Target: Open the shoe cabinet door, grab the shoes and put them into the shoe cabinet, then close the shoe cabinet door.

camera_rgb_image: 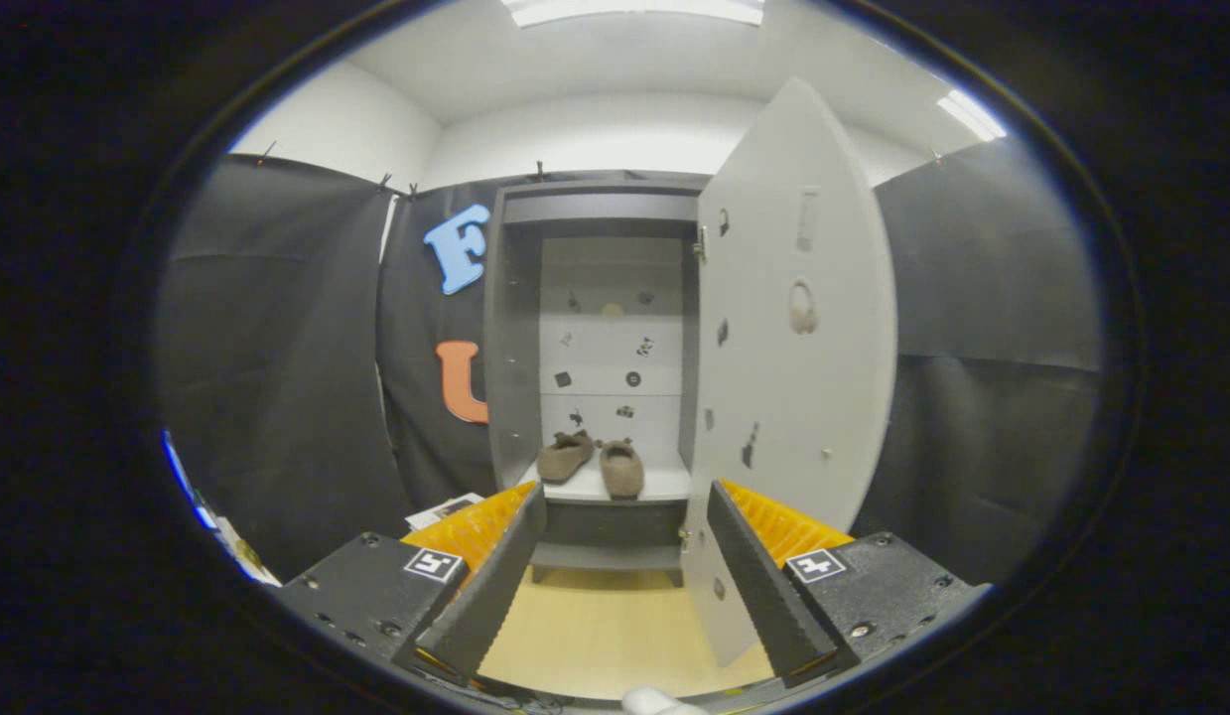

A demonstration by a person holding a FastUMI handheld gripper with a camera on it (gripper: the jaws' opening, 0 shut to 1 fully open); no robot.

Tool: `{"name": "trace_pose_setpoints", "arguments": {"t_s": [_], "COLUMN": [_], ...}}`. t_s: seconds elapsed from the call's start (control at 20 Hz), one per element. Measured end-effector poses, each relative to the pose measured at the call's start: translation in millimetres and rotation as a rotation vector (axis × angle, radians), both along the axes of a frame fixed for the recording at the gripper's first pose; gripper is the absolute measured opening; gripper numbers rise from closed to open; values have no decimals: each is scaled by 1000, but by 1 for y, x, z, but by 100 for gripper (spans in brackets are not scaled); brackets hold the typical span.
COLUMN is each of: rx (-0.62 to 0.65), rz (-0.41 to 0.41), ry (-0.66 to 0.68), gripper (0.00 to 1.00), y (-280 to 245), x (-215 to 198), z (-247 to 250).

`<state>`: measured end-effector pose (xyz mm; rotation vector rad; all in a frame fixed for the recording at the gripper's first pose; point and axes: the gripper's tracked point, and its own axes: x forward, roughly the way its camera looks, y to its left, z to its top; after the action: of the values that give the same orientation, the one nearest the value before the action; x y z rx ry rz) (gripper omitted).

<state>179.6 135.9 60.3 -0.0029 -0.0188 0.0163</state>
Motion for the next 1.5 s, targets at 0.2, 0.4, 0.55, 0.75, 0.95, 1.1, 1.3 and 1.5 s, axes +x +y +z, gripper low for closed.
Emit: {"name": "trace_pose_setpoints", "arguments": {"t_s": [0.2, 0.4, 0.55, 0.75, 0.95, 1.1, 1.3, 1.5], "rx": [13, 26, 38, 49, 48, 77, 74, 63], "rz": [-98, -173, -187, -157, -59, -19, 0, -36], "ry": [-2, 8, 15, 25, 52, 58, 56, 49], "gripper": [100, 100, 100, 100, 100, 100, 97, 96], "y": [-69, -133, -174, -211, -212, -209, -196, -184], "x": [-14, -4, 11, 42, 75, 84, 84, 80], "z": [-9, -16, -16, -16, -19, -17, -16, -14]}}
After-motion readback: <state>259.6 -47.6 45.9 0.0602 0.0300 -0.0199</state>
